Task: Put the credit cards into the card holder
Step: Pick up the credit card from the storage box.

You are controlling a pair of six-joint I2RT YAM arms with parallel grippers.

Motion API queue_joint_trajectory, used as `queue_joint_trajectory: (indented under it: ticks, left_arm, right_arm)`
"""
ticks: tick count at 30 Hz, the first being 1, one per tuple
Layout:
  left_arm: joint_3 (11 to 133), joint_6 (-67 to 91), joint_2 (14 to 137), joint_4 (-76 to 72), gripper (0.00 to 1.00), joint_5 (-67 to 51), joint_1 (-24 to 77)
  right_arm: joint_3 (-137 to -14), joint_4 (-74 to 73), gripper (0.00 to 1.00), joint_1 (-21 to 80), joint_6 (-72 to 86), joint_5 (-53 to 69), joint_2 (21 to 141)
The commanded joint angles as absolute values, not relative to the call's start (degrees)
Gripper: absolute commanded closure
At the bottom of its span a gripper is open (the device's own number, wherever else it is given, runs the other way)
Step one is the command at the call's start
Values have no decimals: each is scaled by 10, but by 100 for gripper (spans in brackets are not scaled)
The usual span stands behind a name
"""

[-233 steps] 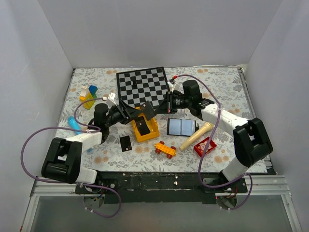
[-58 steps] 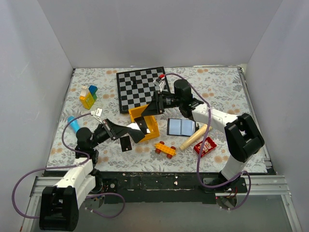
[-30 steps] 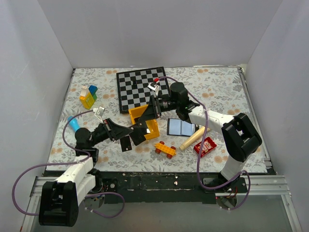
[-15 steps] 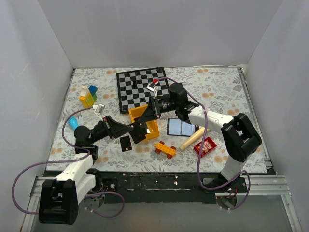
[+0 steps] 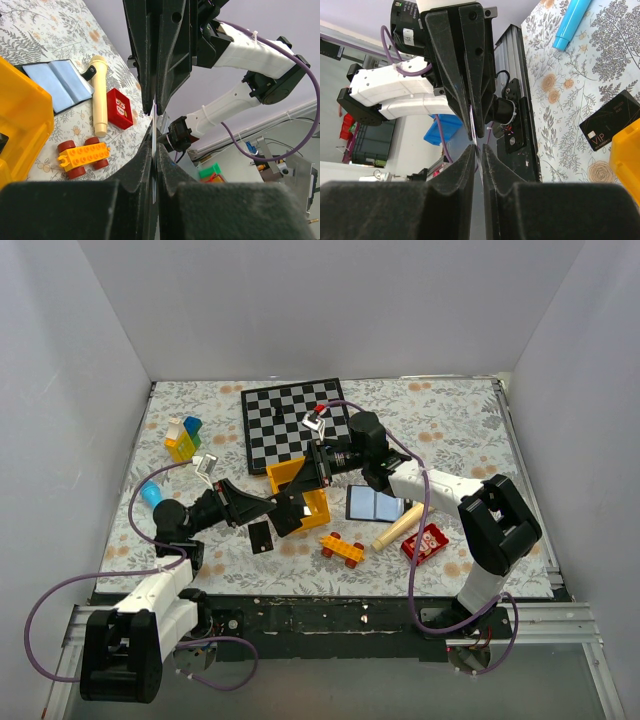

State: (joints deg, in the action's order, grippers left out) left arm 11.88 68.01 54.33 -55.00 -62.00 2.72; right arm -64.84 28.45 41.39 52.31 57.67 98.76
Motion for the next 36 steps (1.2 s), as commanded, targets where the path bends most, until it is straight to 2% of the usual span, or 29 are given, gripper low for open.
queue_joint_trajectory:
  ticks: [1,4,7,11,16,20,36]
  left_arm:
    - [137,679,544,-567,100,-627,24]
    - [136,679,546,-569,100,-628,24]
    - [135,678,545,-567,100,-628,24]
    - [128,677,543,-565,100,-621,24]
    - [127,675,540,-558,84,-618,24]
    - [128,671,539,-547,77,-614,24]
    - [127,663,538,-532,72,-607,24]
  right_arm:
    - [-671,308,82,418,526,592,995]
    - [-671,315,87,418,531,593,996]
    - [-670,323,99,419,536,594,998]
    - [-669,342,99,420,551,596,1003]
    - [-670,352,99,420,557,592,1004]
    - [-671,352,99,420,558,590,1005]
    - [-674,330,99,417,541,582,1002]
